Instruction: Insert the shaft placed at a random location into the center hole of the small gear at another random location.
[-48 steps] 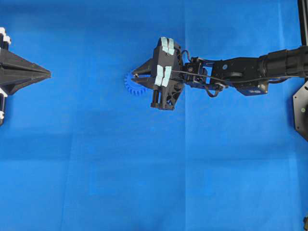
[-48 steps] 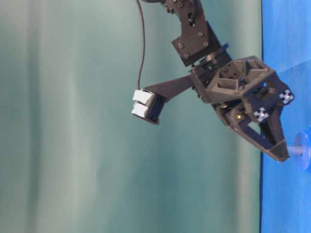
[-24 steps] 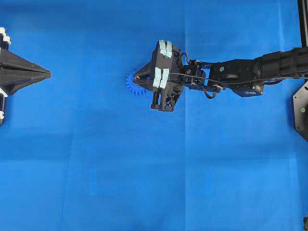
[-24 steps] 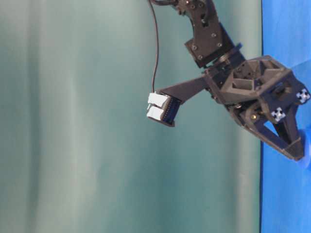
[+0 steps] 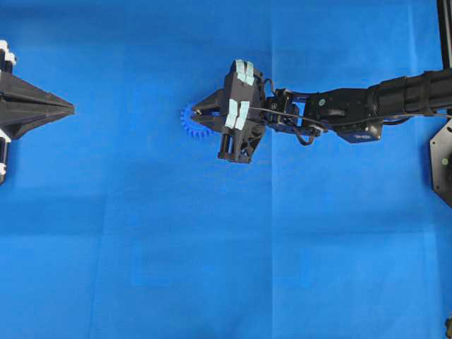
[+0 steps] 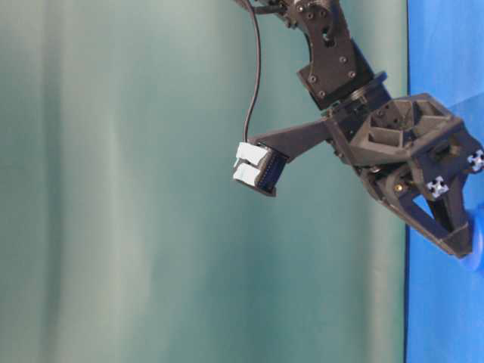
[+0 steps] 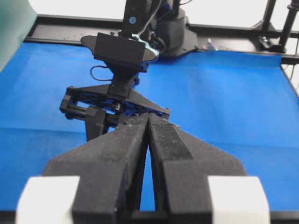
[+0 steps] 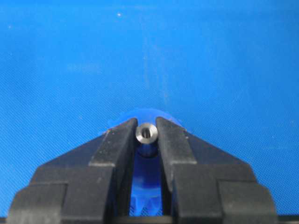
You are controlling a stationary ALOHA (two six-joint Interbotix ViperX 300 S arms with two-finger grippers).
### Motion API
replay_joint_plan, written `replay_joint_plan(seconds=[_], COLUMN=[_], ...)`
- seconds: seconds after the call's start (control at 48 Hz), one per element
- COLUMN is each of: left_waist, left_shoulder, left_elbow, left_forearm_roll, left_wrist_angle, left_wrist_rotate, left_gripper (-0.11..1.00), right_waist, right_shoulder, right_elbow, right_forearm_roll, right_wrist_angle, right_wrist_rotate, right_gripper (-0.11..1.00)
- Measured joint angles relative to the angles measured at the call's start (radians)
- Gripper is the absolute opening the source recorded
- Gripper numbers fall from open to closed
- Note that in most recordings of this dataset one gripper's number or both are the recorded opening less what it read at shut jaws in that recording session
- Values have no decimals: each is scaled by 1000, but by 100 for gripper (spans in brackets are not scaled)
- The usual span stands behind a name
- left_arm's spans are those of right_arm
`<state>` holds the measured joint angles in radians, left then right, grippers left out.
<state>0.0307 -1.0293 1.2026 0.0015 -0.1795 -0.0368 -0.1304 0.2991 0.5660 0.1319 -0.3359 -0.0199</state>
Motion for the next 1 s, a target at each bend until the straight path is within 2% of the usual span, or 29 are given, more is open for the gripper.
replay_joint_plan(seconds=[0.083, 0.187, 0.271, 0.437, 0.479, 0.708, 0.999], left_waist=[2, 2, 2, 0, 2, 2, 2], left_shoulder=[0, 0, -2, 0, 0, 0, 0], left_elbow=[0, 0, -2, 0, -2, 0, 0], left_forearm_roll=[-2, 0, -2, -2, -2, -2, -2], left_wrist_angle=[0, 0, 0, -2, 0, 0, 0], left_wrist_rotate=[0, 0, 0, 0, 0, 0, 0], left_gripper=[0, 0, 0, 0, 0, 0, 0], right_waist=[0, 0, 0, -5, -3, 3, 5], right_shoulder=[-2, 0, -2, -3, -8, -97, -301], right_elbow=[0, -2, -3, -3, -2, 35, 129], right_forearm_roll=[0, 2, 2, 3, 3, 2, -8], right_wrist_angle=[11, 23, 23, 20, 25, 64, 78], right_wrist_rotate=[0, -2, -3, 0, -2, -9, -11], right_gripper=[5, 19, 36, 79, 84, 81, 81])
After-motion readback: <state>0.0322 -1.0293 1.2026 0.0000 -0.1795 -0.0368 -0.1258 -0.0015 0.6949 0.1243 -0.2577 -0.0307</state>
